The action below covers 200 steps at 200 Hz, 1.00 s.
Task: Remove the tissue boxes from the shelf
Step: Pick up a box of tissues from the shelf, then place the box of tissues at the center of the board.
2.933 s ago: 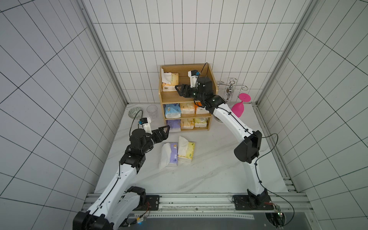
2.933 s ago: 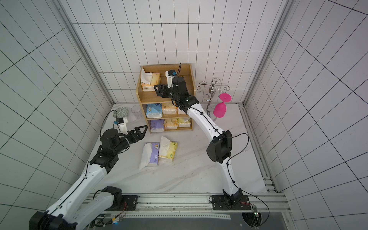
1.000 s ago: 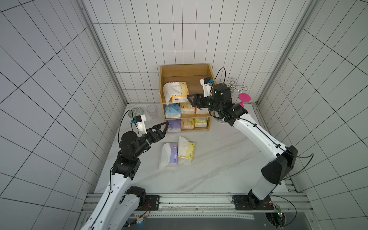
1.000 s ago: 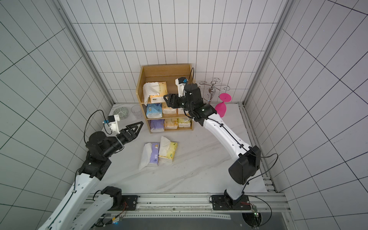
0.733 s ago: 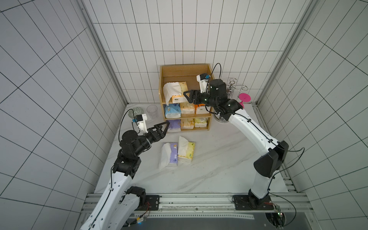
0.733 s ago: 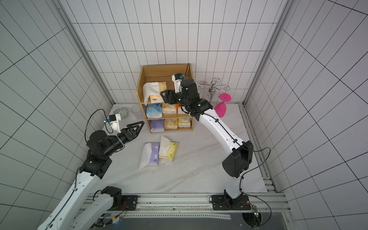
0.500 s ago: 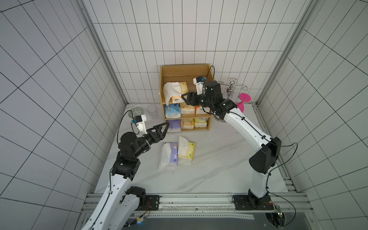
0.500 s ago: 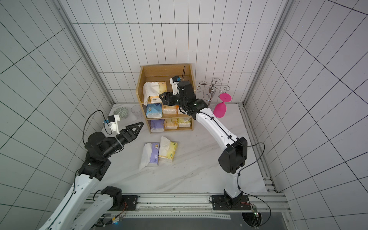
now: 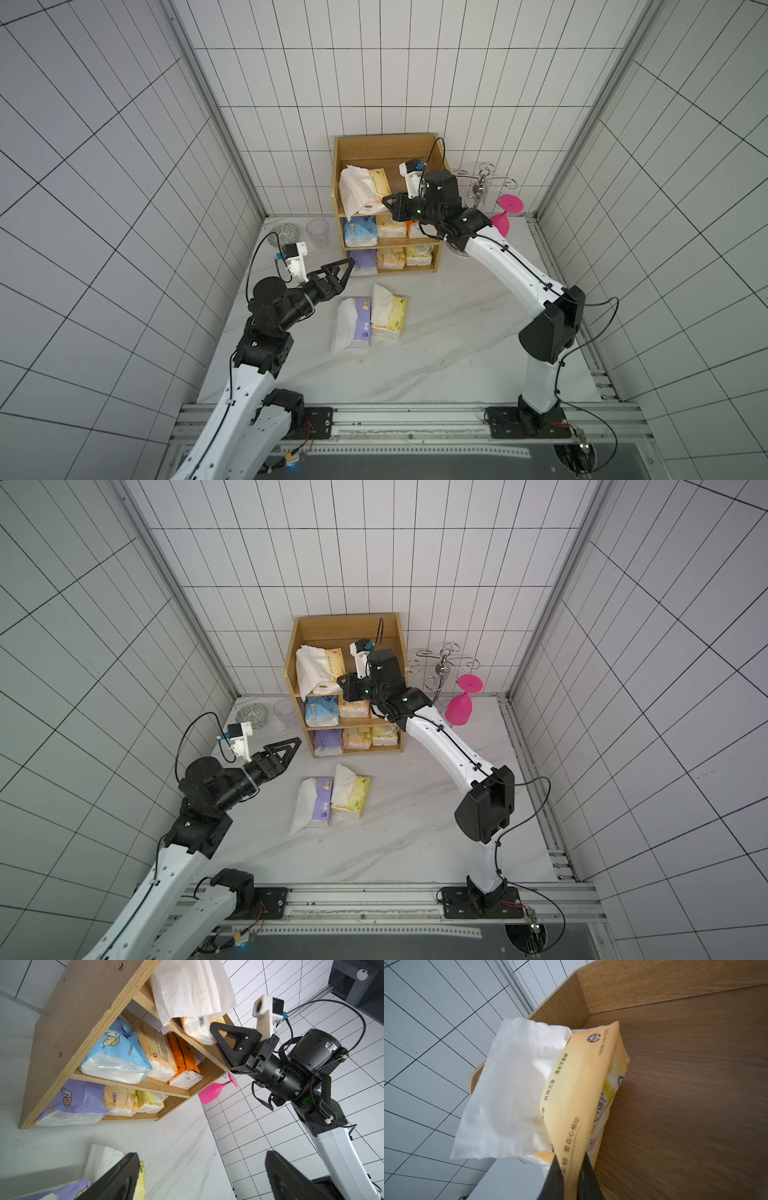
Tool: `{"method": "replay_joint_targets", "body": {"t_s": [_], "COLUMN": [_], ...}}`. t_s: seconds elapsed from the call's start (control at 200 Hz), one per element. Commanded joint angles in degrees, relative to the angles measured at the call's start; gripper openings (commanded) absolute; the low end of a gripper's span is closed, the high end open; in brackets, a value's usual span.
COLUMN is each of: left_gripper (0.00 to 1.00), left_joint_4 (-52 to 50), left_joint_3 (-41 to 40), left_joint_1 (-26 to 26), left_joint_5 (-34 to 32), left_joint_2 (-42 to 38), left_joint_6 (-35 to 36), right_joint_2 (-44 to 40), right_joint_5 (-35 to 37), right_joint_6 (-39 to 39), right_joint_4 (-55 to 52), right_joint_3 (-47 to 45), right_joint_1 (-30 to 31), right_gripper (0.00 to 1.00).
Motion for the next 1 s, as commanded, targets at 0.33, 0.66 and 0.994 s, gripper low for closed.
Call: {"method": "replay_joint_targets", "body": {"t_s": [0.33, 0.66, 0.994], "left_gripper": [0.98, 0.98, 0.98], "left_joint_4": [-2.41, -4.7, -6.29], "left_joint_3": [-3.16, -9.26, -14.34], "left_joint_1": [-6.81, -9.17, -11.64], "left_joint_5": [-6.67, -10.63, -14.9], "left_joint_2": [-1.86, -4.17, -7.75], "left_joint_6": [3.84, 4.11, 3.13], "right_joint_2": [-32.15, -58.33, -72.56], "right_joint_5": [9.07, 16.6, 17.58], "right_joint_6": [-1.52, 6.32, 15.39], "right_joint_4": [3.24, 1.84, 3.19], "right_joint_3": [-36.69, -69.54, -91.8], "right_joint_1": [4.37, 7.08, 8.03], "right_gripper": [0.0, 0.0, 0.0]}}
